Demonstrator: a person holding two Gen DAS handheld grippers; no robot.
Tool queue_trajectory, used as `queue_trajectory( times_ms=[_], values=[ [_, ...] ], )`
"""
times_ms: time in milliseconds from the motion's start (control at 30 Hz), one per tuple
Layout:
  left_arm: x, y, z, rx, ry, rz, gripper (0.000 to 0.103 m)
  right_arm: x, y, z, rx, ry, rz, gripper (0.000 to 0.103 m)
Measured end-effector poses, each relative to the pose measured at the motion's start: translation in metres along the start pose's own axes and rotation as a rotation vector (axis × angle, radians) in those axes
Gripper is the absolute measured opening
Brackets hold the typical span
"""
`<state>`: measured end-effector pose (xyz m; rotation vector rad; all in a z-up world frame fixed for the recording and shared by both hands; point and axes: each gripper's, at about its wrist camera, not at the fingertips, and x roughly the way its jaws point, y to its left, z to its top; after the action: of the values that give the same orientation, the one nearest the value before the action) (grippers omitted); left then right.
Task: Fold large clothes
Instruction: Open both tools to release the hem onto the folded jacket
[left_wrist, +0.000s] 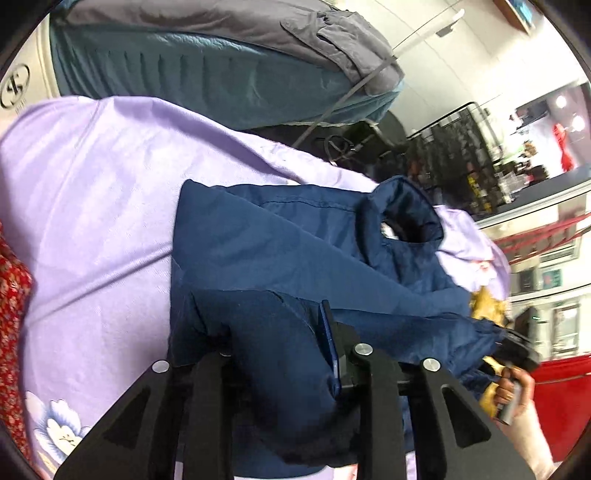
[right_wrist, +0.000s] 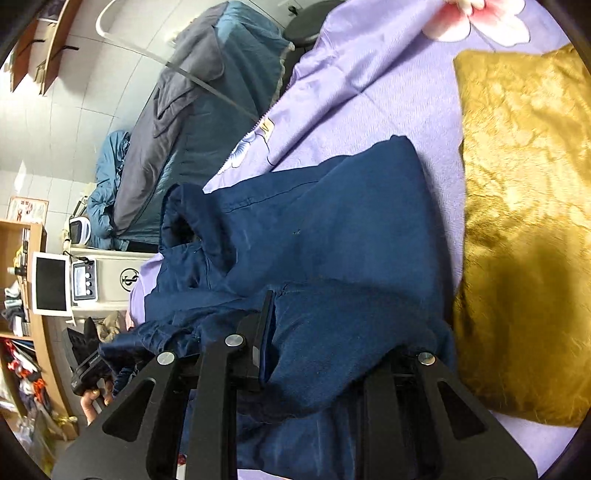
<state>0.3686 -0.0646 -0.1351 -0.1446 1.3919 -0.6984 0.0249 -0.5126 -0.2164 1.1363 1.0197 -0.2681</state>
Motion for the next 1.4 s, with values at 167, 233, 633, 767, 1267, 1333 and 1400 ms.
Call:
queue_trajectory(
  times_ms=[167, 233, 633, 767, 1267, 1333, 1400],
  values=[
    [-0.017, 0.01, 0.005, -0.039, 0.022, -0.088, 0.034, 0.009, -0.009, 0.012, 0.082, 0.053, 0.033, 0.022],
    [-0.026, 0.01, 0.005, -0.028, 0.023, -0.088, 0.036, 0.01, -0.013, 0.016, 0.118, 0.072, 0.05, 0.022],
    [-0.099, -0.017, -0.014, 0.138, -0.207, 0.166, 0.086, 0.006, -0.019, 0.024, 0.341, 0.123, 0.131, 0.037],
    [-0.076, -0.03, -0.04, 0.192, -0.154, 0.196, 0.086, -0.008, -0.019, 0.025, 0.461, 0.104, 0.254, 0.064],
    [-0.016, -0.062, -0.109, 0.333, -0.076, 0.297, 0.086, -0.089, 0.066, -0.021, -0.25, -0.206, -0.226, 0.066],
    [-0.011, -0.07, -0.116, 0.368, -0.077, 0.313, 0.086, -0.082, 0.073, -0.041, -0.335, -0.215, -0.28, 0.066],
    [-0.005, -0.079, -0.127, 0.398, -0.08, 0.319, 0.086, -0.072, 0.076, -0.065, -0.403, -0.215, -0.317, 0.066]
  ],
)
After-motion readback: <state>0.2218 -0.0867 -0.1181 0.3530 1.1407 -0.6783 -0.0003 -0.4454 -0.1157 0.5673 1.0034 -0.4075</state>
